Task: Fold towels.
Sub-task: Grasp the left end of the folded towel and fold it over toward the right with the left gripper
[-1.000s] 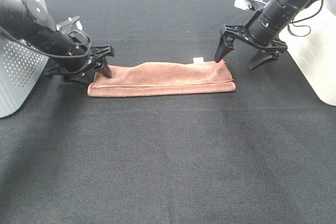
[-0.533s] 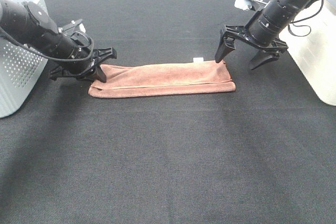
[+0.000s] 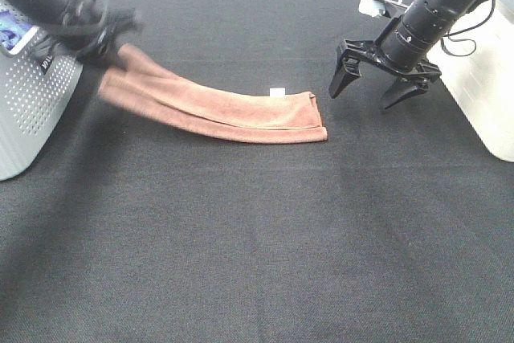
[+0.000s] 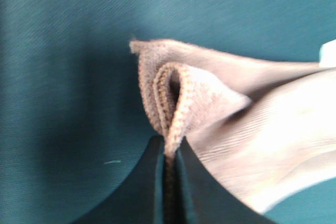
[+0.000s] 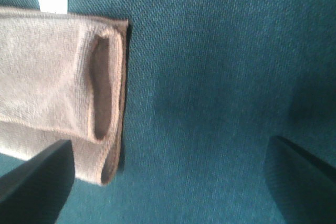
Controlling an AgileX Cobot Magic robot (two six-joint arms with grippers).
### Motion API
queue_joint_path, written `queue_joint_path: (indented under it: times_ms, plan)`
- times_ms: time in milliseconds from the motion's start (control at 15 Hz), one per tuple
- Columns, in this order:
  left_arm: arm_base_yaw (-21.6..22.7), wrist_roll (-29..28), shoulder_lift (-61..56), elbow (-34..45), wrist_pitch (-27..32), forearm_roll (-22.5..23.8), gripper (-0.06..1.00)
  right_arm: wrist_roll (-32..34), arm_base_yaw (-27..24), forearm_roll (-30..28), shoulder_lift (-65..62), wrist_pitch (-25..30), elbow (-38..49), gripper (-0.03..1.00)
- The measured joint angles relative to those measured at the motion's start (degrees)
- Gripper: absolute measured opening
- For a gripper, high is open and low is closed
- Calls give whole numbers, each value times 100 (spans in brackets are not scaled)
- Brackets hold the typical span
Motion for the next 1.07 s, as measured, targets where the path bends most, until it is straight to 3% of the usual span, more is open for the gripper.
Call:
queue_joint_path:
  times_ms: [133,333,467,800,1000,1067]
  plan:
    - [-361,-160,0,-206,17,-229,2,0,0,0,0,17,0,92]
    - [-1106,-264,115,-338,-699,-900,2,29,0,-34,0,178,0,92]
    - [-1272,-309,269,-498,-773,-1008,2,69,0,-23,0,229,0,92]
    - [-1965,-728,1776,-1896,-900,-1444,3,132,0,115,0,607,0,92]
    - [-2172,-1060,2200,-2389,-1020,-1513,23,132,0,115,0,619,0,92]
    - [-2194,-1180,2223,-2406,-1140,-1570,43,132,0,120,0,619,0,92]
